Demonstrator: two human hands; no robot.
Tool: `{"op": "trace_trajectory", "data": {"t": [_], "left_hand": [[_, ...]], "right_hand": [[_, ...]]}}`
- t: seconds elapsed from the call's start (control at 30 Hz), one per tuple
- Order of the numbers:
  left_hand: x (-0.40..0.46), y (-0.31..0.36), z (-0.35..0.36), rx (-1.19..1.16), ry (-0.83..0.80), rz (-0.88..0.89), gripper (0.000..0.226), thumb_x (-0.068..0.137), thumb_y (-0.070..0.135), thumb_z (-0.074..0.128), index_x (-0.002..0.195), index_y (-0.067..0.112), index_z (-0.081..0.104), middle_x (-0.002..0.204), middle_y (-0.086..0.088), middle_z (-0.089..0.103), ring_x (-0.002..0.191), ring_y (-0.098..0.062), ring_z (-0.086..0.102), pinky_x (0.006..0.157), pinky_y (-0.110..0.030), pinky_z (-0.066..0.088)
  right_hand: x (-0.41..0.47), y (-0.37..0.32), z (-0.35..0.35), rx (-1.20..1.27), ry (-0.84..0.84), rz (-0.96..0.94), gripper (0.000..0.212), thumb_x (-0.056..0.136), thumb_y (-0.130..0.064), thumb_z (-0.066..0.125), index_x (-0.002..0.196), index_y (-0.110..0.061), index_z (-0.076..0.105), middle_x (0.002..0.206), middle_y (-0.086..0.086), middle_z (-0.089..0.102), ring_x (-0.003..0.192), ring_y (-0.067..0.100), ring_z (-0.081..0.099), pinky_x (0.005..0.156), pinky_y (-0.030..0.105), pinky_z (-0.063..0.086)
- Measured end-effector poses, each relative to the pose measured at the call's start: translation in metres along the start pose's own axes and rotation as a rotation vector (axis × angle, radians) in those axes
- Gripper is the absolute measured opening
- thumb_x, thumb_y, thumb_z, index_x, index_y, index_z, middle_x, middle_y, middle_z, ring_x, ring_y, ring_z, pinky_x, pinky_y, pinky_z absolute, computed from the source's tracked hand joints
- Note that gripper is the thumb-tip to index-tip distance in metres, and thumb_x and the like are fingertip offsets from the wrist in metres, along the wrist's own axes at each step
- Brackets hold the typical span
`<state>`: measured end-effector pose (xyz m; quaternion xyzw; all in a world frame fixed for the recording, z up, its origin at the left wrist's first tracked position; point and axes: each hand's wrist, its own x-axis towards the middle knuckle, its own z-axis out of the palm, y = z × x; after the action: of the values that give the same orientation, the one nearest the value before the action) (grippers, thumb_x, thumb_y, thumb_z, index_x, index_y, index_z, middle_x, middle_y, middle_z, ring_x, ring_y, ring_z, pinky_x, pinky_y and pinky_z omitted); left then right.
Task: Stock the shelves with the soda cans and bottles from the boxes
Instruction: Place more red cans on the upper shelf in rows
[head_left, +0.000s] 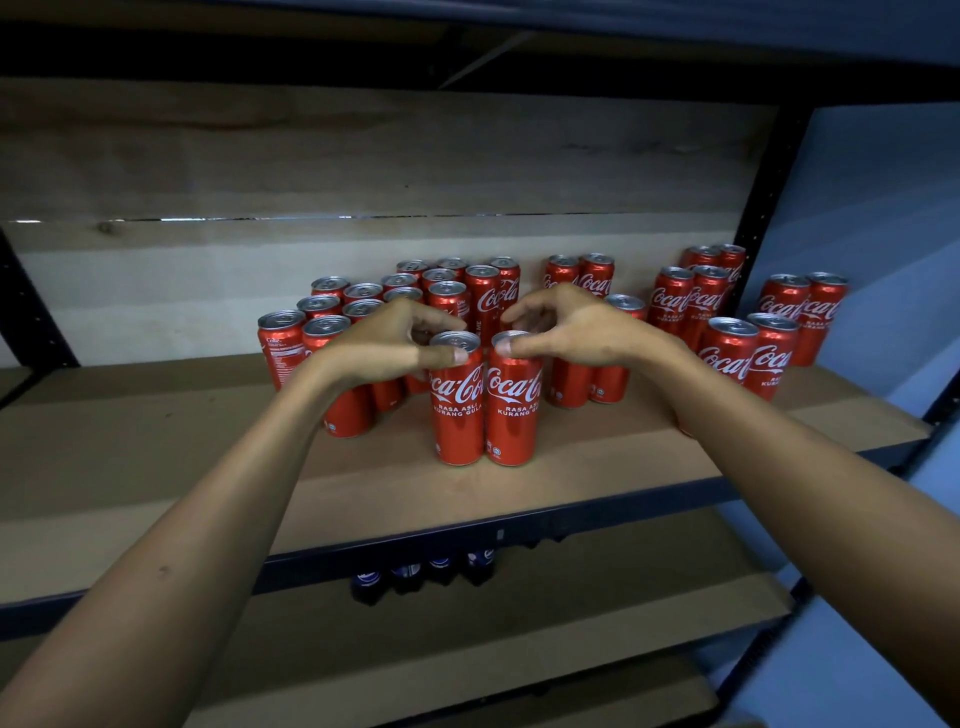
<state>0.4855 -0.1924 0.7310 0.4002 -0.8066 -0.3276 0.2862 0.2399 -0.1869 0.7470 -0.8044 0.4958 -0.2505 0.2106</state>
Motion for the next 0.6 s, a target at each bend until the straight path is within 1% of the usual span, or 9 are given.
{"op": "trace_trajectory", "data": {"t": [0.1,0.13,0.2,0.27,0.33,0.43,0.5,0.53,0.6], "left_hand": [[0.002,0.001,-0.005,-0.042,0.029,-0.04,0.046,0.084,0.034,0.073,0.125,0.016,0.065,0.113,0.004,0.071,0.105,-0.009,0.067,0.083,-0.04,0.059],[0.004,0.0,-0.008,-0.042,0.062,-0.041,0.047,0.085,0.032,0.072,0.126,0.014,0.063,0.113,0.002,0.071,0.106,-0.011,0.067,0.083,-0.042,0.059],[0.009,-0.002,-0.016,-0.013,0.136,-0.029,0.041,0.088,0.027,0.071,0.124,0.01,0.064,0.109,-0.001,0.072,0.105,-0.015,0.068,0.082,-0.043,0.06],[0.016,-0.005,-0.026,0.034,0.198,-0.028,0.035,0.088,0.024,0.071,0.119,0.01,0.067,0.104,-0.001,0.073,0.102,-0.017,0.069,0.081,-0.041,0.06],[0.024,-0.01,-0.039,0.114,0.227,-0.04,0.032,0.086,0.026,0.073,0.115,0.014,0.07,0.103,0.001,0.074,0.099,-0.014,0.069,0.085,-0.04,0.059],[0.038,-0.018,-0.056,0.238,0.23,-0.083,0.032,0.083,0.03,0.076,0.112,0.018,0.072,0.103,0.004,0.074,0.098,-0.009,0.068,0.092,-0.038,0.055],[0.043,-0.022,-0.064,0.278,0.236,-0.115,0.032,0.082,0.031,0.077,0.111,0.02,0.072,0.102,0.007,0.074,0.097,-0.006,0.067,0.093,-0.034,0.054],[0.044,-0.023,-0.068,0.314,0.24,-0.121,0.031,0.082,0.029,0.077,0.112,0.02,0.072,0.104,0.006,0.074,0.097,-0.007,0.067,0.092,-0.032,0.054],[0.047,-0.025,-0.076,0.447,0.243,-0.117,0.031,0.084,0.015,0.072,0.115,0.015,0.071,0.111,0.0,0.072,0.1,-0.011,0.065,0.088,-0.029,0.053]], "right_hand": [[0.012,-0.003,-0.008,0.024,0.041,-0.004,0.039,0.082,-0.04,0.076,0.113,-0.018,0.069,0.1,-0.006,0.071,0.092,0.006,0.066,0.079,0.019,0.053],[0.017,-0.003,-0.011,0.036,0.06,-0.008,0.035,0.083,-0.038,0.076,0.11,-0.016,0.071,0.097,-0.005,0.072,0.088,0.006,0.067,0.076,0.018,0.053],[0.028,-0.002,-0.017,0.034,0.093,-0.012,0.03,0.083,-0.037,0.076,0.104,-0.016,0.073,0.091,-0.005,0.074,0.084,0.007,0.068,0.073,0.023,0.054],[0.038,-0.001,-0.022,-0.015,0.094,-0.02,0.03,0.083,-0.04,0.076,0.105,-0.019,0.074,0.094,-0.008,0.073,0.081,0.0,0.066,0.071,0.023,0.051],[0.047,-0.001,-0.024,-0.091,0.079,-0.036,0.032,0.084,-0.041,0.074,0.108,-0.02,0.073,0.1,-0.009,0.072,0.077,-0.006,0.063,0.071,0.02,0.047],[0.062,-0.003,-0.022,-0.139,0.044,-0.048,0.035,0.086,-0.04,0.072,0.113,-0.017,0.071,0.107,-0.006,0.07,0.085,-0.002,0.061,0.071,0.016,0.045],[0.075,-0.006,-0.016,-0.156,0.016,-0.044,0.035,0.086,-0.037,0.073,0.113,-0.016,0.071,0.109,-0.004,0.07,0.094,0.004,0.063,0.075,0.016,0.048],[0.082,-0.009,-0.013,-0.171,-0.006,-0.048,0.033,0.086,-0.035,0.073,0.113,-0.017,0.071,0.109,-0.004,0.07,0.097,0.007,0.064,0.078,0.018,0.049],[0.098,-0.014,-0.006,-0.204,-0.044,-0.067,0.028,0.086,-0.033,0.073,0.111,-0.019,0.071,0.109,-0.005,0.07,0.098,0.009,0.064,0.082,0.023,0.051]]}}
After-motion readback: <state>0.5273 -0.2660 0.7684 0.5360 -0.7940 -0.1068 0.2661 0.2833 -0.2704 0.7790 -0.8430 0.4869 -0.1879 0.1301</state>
